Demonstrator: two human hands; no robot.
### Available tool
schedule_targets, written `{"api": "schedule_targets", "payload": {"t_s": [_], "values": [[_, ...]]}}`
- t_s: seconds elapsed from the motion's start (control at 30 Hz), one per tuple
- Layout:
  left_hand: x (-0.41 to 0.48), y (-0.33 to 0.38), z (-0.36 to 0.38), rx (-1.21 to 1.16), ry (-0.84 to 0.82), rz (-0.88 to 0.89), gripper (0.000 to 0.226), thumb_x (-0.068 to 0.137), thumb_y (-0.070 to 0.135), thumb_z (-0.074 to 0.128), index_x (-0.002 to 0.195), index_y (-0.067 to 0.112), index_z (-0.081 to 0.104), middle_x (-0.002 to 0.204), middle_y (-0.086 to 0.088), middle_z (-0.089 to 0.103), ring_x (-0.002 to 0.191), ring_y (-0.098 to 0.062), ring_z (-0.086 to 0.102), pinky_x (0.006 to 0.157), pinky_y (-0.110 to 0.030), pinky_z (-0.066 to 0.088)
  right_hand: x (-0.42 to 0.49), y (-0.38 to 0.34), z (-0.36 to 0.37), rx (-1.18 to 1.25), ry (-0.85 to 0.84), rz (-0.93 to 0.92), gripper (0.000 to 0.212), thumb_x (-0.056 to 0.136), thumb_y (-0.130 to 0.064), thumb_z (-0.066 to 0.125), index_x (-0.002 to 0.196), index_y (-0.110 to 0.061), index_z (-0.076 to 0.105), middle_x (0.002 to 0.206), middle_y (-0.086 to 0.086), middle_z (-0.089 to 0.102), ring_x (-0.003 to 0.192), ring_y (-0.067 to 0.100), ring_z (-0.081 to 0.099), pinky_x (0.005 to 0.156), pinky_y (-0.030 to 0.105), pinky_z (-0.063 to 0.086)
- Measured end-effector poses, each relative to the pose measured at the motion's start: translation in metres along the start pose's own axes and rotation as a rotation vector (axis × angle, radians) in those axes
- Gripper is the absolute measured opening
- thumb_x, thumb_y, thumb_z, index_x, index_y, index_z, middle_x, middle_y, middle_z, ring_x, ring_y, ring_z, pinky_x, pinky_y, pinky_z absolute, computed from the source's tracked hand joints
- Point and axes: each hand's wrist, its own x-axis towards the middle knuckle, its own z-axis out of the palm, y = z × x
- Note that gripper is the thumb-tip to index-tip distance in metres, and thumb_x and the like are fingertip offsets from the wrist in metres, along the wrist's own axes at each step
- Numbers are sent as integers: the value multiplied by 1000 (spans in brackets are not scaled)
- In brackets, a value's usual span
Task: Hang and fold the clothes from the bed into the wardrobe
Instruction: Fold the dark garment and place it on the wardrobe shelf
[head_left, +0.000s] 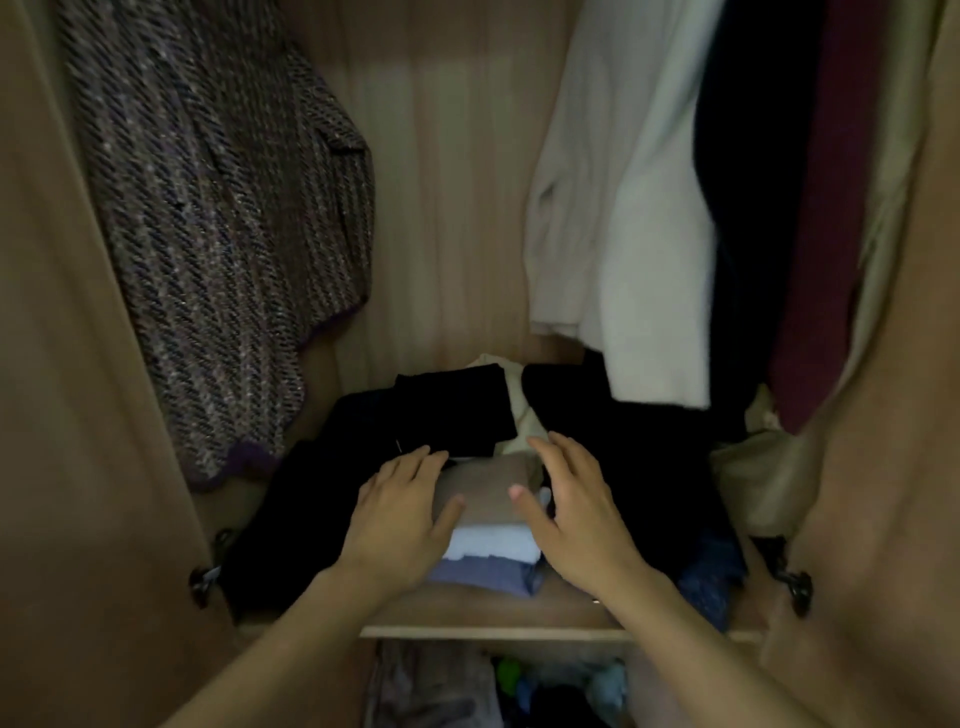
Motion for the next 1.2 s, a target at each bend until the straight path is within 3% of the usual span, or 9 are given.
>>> {"api": "schedule_targets", "payload": {"t_s": [0.27,0.47,0.67,0.87,1.03,1.1,1.2], "values": [[-58,17,-33,-11,71,49,62,101,52,42,155,27,27,162,2,26,148,-22,23,117,-42,24,-56,-44,-34,-99,-2,-17,58,99,-46,50,149,-21,35,155,6,30,143,23,23,113,35,27],[-114,10,-53,-56,106,149,61,100,51,44,154,28,29,160,3,29,146,-22,25,114,-41,27,-102,-89,-50,-143,30,74,60,99,-46,49,151,-22,33,157,3,27,145,21,21,114,39,28],[-163,-1,-51,-151,38,132,58,101,53,40,150,24,34,158,1,33,143,-24,29,111,-44,30,-166,-125,-53,-182,-19,156,61,99,-49,47,152,-25,31,159,-1,25,148,18,18,115,45,30],[-190,33,-55,-216,14,187,51,101,49,43,143,20,39,146,-3,44,131,-28,39,103,-43,36,-209,-137,-92,-208,31,202,60,99,-47,49,151,-25,33,159,-1,24,148,18,19,118,43,27],[-199,71,-62,-232,41,243,56,101,51,42,149,24,34,150,0,41,136,-24,35,105,-41,33,-222,-140,-129,-175,110,185,56,98,-37,55,149,-20,37,155,3,30,145,19,27,115,45,31],[-201,87,-63,-233,34,261,57,101,51,43,150,25,33,153,2,38,139,-23,33,107,-41,31,-227,-138,-142,-150,134,174,56,98,-34,55,149,-19,37,155,2,31,145,17,27,117,40,29],[-198,117,-65,-223,33,284,57,101,49,45,151,25,33,156,2,36,142,-23,31,110,-41,29,-238,-131,-166,-119,179,167,56,98,-31,57,149,-17,37,154,1,31,144,10,28,113,11,19]]}}
